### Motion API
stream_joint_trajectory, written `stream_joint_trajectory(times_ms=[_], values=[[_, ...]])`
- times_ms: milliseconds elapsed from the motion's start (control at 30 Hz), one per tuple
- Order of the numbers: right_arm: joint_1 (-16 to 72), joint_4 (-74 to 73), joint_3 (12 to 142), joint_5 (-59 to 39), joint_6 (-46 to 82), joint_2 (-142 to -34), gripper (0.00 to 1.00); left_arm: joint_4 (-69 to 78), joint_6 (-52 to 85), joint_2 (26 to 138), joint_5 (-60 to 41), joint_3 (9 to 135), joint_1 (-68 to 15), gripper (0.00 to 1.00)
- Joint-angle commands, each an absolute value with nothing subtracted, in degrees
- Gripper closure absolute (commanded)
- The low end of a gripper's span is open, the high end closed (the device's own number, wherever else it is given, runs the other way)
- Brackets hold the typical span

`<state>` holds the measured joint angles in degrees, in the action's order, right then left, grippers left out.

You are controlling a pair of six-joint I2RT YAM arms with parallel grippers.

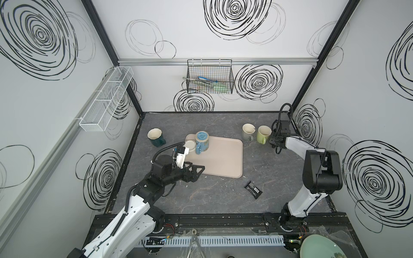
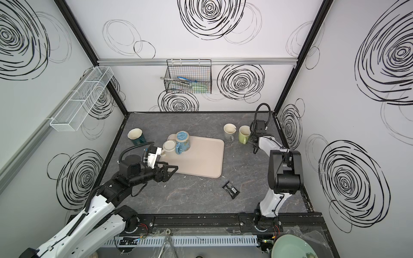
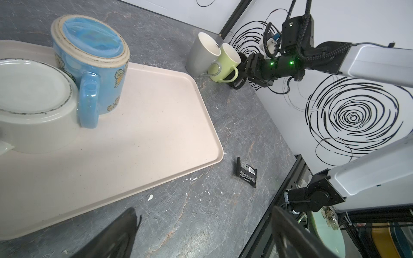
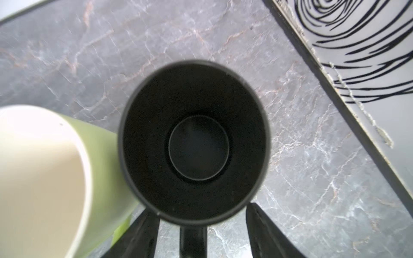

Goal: Turn the mug right side up
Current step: 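Lower the black mug upright beside the light green mug and release, then move the right gripper back over the blue butterfly mug on the tray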

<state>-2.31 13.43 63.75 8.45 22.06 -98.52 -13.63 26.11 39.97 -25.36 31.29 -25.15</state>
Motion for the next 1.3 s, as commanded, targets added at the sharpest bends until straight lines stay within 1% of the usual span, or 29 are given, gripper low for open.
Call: stream_joint_trajectory(times_ms=[0, 233, 333, 400, 500, 667, 800, 933, 1200, 1267], values=[[-1.7, 13.9, 65.3, 9.8, 22.7, -94.4, 0.28, -12.5, 24.9, 40.1, -24.8, 31.2, -25.3, 0.04], [1.9, 11.9, 63.4, 11.0, 23.8, -84.3, 0.24, -12.7, 25.3, 40.0, -24.1, 31.3, -24.8, 0.04], [5.4, 10.8, 61.9, 10.8, 23.0, -79.5, 0.22, -13.1, 25.3, 39.4, -22.8, 31.5, -24.6, 0.04], [8.3, 10.8, 60.9, 10.7, 23.6, -76.1, 0.21, -13.4, 25.4, 38.9, -22.0, 31.5, -24.6, 0.04], [13.0, 10.5, 58.7, 8.0, 25.9, -71.7, 0.19, -13.7, 25.6, 38.5, -20.9, 31.5, -24.6, 0.04], [25.3, 7.7, 55.5, 7.0, 30.4, -68.3, 0.15, -14.4, 26.9, 38.3, -18.9, 31.8, -24.4, 0.04], [34.5, 5.3, 55.2, 8.0, 33.3, -70.9, 0.15, -16.5, 28.1, 37.4, -18.0, 32.2, -23.7, 0.04], [42.2, 3.5, 58.2, 12.1, 34.5, -79.0, 0.15, -18.9, 30.5, 34.6, -16.4, 33.3, -22.6, 0.04], [47.8, -1.7, 65.6, 10.2, 36.0, -94.9, 0.15, -20.3, 29.0, 33.8, -14.6, 35.4, -21.8, 0.04], [48.3, -2.0, 68.3, 8.1, 35.9, -98.5, 0.15, -20.7, 27.8, 33.8, -14.4, 36.6, -21.6, 0.04]])
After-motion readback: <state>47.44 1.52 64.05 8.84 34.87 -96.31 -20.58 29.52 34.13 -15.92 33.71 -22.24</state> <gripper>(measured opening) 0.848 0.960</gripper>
